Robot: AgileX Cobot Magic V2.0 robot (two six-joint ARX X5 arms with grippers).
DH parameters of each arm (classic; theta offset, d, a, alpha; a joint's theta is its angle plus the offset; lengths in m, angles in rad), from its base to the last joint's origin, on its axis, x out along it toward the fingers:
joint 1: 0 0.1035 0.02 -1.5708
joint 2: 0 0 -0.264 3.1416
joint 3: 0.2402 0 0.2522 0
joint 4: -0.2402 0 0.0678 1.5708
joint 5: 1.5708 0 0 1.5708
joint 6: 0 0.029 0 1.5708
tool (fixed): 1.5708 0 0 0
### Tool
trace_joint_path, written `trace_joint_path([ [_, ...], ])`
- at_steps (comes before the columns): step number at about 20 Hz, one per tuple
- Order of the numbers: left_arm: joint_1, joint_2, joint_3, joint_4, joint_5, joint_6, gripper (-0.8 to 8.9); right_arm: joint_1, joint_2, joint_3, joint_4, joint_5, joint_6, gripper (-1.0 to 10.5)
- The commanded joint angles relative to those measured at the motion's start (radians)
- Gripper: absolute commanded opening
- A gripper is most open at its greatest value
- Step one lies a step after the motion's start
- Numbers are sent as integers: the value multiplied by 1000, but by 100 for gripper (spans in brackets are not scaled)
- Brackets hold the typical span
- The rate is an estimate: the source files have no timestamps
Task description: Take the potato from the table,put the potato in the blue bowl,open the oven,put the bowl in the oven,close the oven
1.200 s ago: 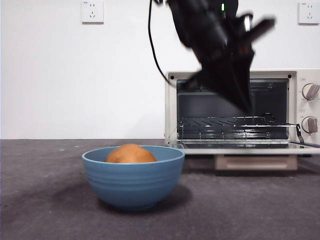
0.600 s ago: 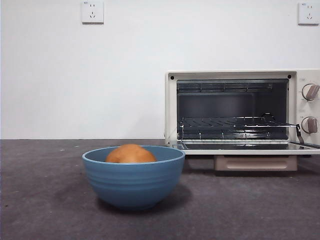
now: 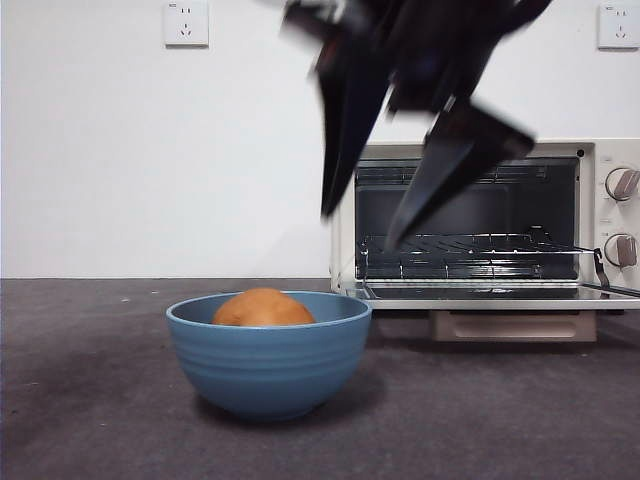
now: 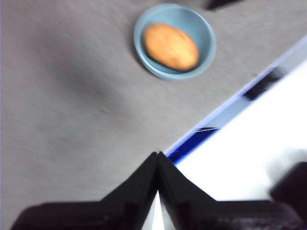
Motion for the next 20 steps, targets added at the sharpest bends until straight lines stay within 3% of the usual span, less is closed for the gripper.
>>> trace_joint_path([
  [1, 4, -79, -100, 50, 52, -63, -8, 0, 110, 56, -39, 48, 10, 257],
  [4, 4, -124, -167, 53, 67, -87, -8, 0, 206, 82, -32, 47, 1, 195],
  [6, 4, -124, -168, 54, 68, -87, -8, 0, 250, 81, -32, 47, -3, -25],
  [12, 4, -122, -168, 52, 67, -83, -8, -36, 182, 159, -107, 87, 3, -11],
  [15, 4, -122, -168, 64, 67, -114, -5, -109, 158, 276, -205, 210, 7, -11],
  [20, 4, -110, -166, 177, 79, -144, -5, -258, 169, 386, -198, 222, 35, -12],
])
